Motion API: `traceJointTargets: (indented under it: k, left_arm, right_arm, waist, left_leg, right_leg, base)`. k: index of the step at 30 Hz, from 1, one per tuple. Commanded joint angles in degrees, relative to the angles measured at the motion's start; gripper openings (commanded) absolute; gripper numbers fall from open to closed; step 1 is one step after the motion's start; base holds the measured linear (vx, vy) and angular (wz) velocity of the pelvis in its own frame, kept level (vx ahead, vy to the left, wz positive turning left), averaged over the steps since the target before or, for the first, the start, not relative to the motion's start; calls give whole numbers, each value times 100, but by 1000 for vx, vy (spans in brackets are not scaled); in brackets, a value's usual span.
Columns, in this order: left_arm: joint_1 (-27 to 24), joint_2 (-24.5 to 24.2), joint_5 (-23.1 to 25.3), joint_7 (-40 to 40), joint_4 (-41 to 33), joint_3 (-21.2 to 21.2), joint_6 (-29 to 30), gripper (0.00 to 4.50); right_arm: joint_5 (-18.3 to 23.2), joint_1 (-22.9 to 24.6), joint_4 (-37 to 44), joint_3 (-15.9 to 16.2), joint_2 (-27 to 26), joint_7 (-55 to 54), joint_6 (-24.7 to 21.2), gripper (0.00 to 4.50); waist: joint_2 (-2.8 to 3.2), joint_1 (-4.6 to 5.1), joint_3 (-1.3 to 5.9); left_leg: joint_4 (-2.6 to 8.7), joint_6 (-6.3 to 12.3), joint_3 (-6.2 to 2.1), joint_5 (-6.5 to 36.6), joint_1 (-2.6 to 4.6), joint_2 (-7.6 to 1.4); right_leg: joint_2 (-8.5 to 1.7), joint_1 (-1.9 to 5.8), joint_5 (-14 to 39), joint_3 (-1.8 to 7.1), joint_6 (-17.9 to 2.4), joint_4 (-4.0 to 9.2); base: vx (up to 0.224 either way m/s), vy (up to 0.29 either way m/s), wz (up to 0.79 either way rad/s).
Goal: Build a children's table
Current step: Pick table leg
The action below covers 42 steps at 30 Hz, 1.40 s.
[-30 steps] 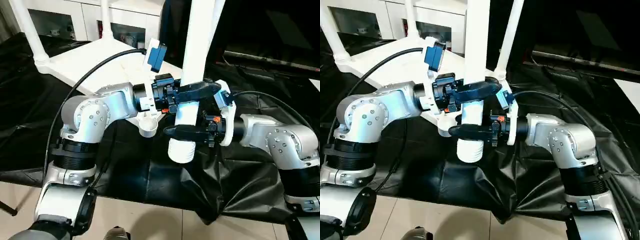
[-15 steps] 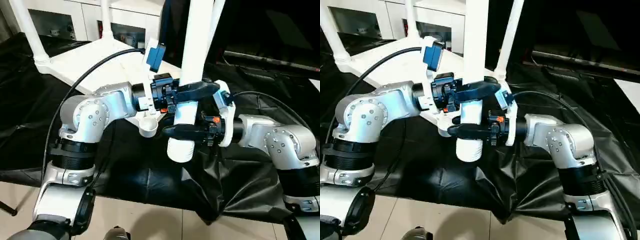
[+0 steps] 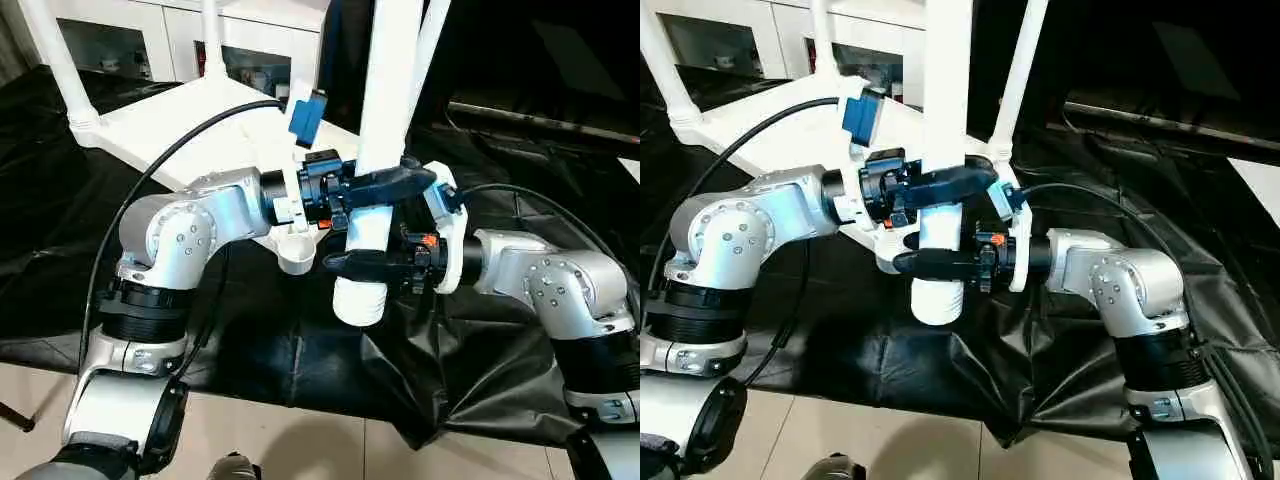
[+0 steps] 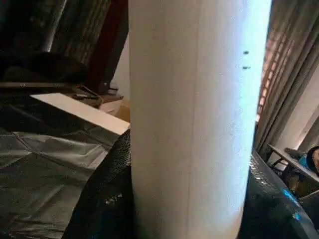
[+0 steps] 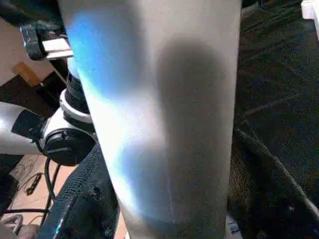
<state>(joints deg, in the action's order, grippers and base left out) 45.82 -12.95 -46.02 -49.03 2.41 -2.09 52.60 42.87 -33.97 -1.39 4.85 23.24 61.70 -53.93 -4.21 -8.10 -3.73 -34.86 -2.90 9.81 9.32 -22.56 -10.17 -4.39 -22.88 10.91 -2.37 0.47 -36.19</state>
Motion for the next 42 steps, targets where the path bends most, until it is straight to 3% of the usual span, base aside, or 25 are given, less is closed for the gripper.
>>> traceJointTargets:
  k: [1, 14, 20, 27, 28, 30, 33, 35, 36, 38, 39, 42]
  left_arm:
    - [10, 12, -71, -256, -236, -199, 134, 189]
    - [-11, -22, 45, -277, -185, -263, 25, 189]
    - [-23, -23, 63, -252, -181, -283, 4, 189]
    - [-46, 11, 115, -238, -157, -309, -40, 189]
    - [-59, 35, 171, -161, -148, -313, -68, 189]
    - [-62, 50, 199, -101, -136, -311, -84, 245]
    - [9, 366, 86, 505, 163, 72, -22, 262]
    - [-132, 595, -237, 655, 186, 446, -118, 287]
    - [-170, 668, -322, 724, 191, 552, -153, 287]
    - [-447, 1058, -506, 978, 102, 897, -657, 314]
    - [-447, 1058, -506, 978, 102, 897, -657, 314]
    - [-511, 1638, -787, 1760, 195, 1551, -1323, 336]
  right_arm:
    - [-42, -179, -147, -351, 160, -81, 91, 315]
    - [20, -203, -79, -228, 367, 236, 98, 315]
    - [52, -175, -64, -192, 350, 226, 79, 245]
    - [22, -124, -53, -198, 338, 173, 79, 211]
    - [20, -93, -39, -216, 323, 133, 85, 210]
    - [17, -78, -34, -224, 317, 115, 91, 206]
    - [33, -18, -33, -340, 228, -58, 125, 204]
    - [202, 29, -19, -648, 26, -339, 147, 194]
    - [265, 36, -11, -744, -33, -422, 146, 194]
    - [534, 84, -6, -1150, -277, -775, 190, 193]
    - [534, 84, -6, -1150, -277, -775, 190, 193]
    - [685, 159, 50, -1421, -448, -1089, 291, 192]
  waist:
    - [75, 22, 438]
    - [50, 12, 435]
    - [64, 14, 433]
    - [73, 20, 439]
    - [96, 20, 444]
    - [82, 21, 444]
    - [94, 11, 441]
    - [133, 15, 444]
    - [106, 22, 451]
    - [105, 24, 442]
    - [103, 12, 444]
    - [102, 12, 454]
  left_leg:
    - [443, -414, -62, 1155, 170, -252]
    - [433, -355, -56, 1077, 155, -252]
    - [433, -357, -57, 1131, 166, -255]
    - [433, -371, -60, 1100, 162, -254]
    - [429, -373, -62, 1079, 164, -255]
    - [427, -367, -56, 1100, 165, -251]
    - [416, -380, -55, 1162, 176, -250]
    - [425, -408, -68, 1186, 153, -248]
    - [419, -396, -63, 1218, 157, -246]
    - [427, -338, -63, 1185, 137, -249]
    - [421, -332, -64, 1208, 143, -243]
    - [423, -316, -69, 1212, 139, -258]
  right_leg:
    - [-352, 264, 834, 194, -1114, 399]
    - [-358, 269, 899, 197, -1095, 402]
    - [-357, 260, 950, 195, -1110, 406]
    - [-350, 267, 810, 191, -1147, 393]
    - [-352, 268, 753, 193, -1163, 386]
    - [-349, 271, 734, 192, -1178, 390]
    - [-353, 265, 756, 193, -1209, 401]
    - [-365, 280, 748, 190, -1240, 398]
    - [-365, 282, 722, 185, -1282, 400]
    - [-366, 293, 667, 189, -1311, 419]
    - [-366, 296, 721, 182, -1299, 433]
    - [-362, 307, 662, 180, -1258, 430]
  base:
    - [0, 0, 0]
    - [0, 0, 0]
    - [0, 0, 0]
    - [0, 0, 0]
    - [0, 0, 0]
    - [0, 0, 0]
    - [0, 0, 0]
    - [0, 0, 0]
    - [0, 0, 0]
    - [0, 0, 0]
    - [0, 0, 0]
    - [0, 0, 0]
